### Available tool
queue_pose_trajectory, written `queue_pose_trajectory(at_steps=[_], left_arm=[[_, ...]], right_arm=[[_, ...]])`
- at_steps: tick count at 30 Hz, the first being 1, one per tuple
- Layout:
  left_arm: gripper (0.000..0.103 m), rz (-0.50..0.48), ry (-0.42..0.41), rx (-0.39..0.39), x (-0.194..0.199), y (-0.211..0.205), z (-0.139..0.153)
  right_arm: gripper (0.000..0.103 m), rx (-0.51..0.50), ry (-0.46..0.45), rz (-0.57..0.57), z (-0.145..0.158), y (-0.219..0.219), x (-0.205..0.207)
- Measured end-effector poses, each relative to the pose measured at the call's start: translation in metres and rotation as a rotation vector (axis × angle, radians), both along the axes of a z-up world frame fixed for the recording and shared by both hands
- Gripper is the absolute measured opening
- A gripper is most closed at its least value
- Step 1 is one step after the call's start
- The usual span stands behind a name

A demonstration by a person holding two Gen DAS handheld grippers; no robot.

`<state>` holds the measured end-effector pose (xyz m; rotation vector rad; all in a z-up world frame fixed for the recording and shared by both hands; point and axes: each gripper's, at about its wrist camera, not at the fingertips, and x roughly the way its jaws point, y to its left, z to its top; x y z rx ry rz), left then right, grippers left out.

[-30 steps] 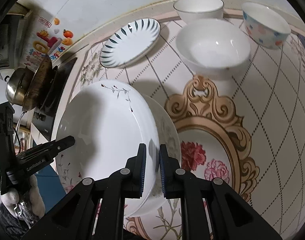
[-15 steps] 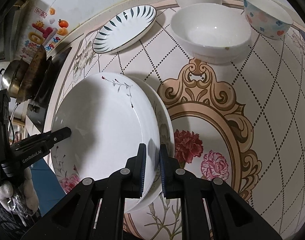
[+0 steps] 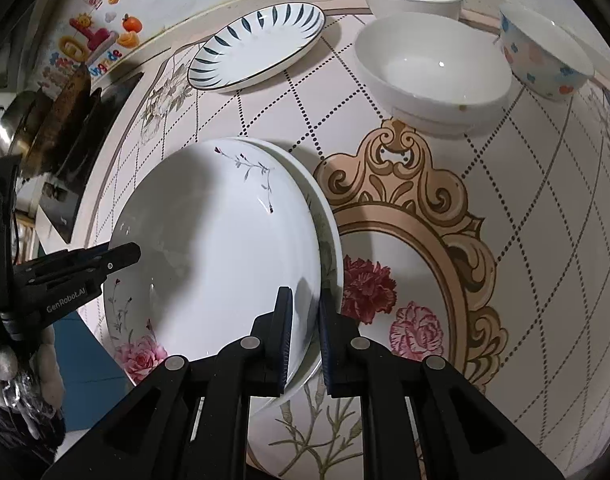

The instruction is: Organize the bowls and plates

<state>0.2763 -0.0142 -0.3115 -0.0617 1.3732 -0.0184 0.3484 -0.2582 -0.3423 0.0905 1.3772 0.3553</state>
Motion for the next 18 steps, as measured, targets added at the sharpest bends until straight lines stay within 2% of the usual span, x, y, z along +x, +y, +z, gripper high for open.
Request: queue_pose_trajectory(at_steps=[5,13,16,18], left_arm=[[0.023,-0.001,0.003,-0.002,0.002,0.0,-0.002],[0.023,0.007,0.017,-0.018,0.003,-0.001,-0.006],[0.023,0.01,0.014,-0.029,0.004,0.002,0.0],[0.023,0.01,-0.001,-0.023,0.004,0.004,0.01]], right_arm=[[0.014,-0.039,0.002,0.029,0.002,0.005,0.004],[0.015,-0.047,0.032,0.028,0.004,0.0,0.009],[0.016,-0.085,0.04,0.035,0.007,-0.001,0.013],[0.016,-0.07,0.047,0.036,0.013,-0.005,0.016]])
